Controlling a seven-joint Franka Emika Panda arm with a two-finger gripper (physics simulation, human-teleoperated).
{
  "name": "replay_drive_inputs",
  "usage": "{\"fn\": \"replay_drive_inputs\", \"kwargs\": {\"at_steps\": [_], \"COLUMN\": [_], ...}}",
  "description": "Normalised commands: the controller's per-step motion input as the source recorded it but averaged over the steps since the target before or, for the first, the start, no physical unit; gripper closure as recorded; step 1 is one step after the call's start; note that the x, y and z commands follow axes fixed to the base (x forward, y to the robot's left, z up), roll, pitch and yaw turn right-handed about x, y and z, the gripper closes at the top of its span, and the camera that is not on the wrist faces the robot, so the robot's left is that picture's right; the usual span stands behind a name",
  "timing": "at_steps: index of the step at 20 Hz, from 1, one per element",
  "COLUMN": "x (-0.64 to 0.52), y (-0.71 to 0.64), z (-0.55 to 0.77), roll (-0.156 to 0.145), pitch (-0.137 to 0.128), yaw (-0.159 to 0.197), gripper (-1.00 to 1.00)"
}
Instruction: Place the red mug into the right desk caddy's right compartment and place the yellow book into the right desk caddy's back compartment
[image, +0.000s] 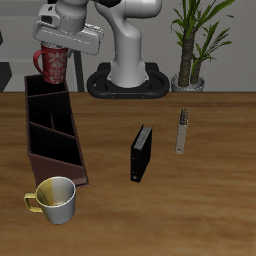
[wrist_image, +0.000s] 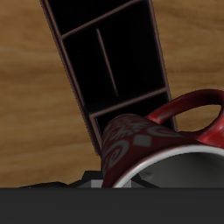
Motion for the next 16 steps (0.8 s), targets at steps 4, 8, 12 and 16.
{"fn": "replay_drive_inputs", "kwargs": {"at_steps": [4,8,12,16], "x": [-0.05,-0.02,0.04,0.04], "y": [-0.22,-0.08,-0.11,-0.07], "z": [0.02,0.01,-0.07,-0.11], "roll": [0.051,0.029,-0.014,-0.005], "pitch": [-0.014,-0.02,0.001,0.006], "yaw": [0.024,0.024,-0.003,-0.025], "gripper": [1.0,1.0,1.0,1.0]}}
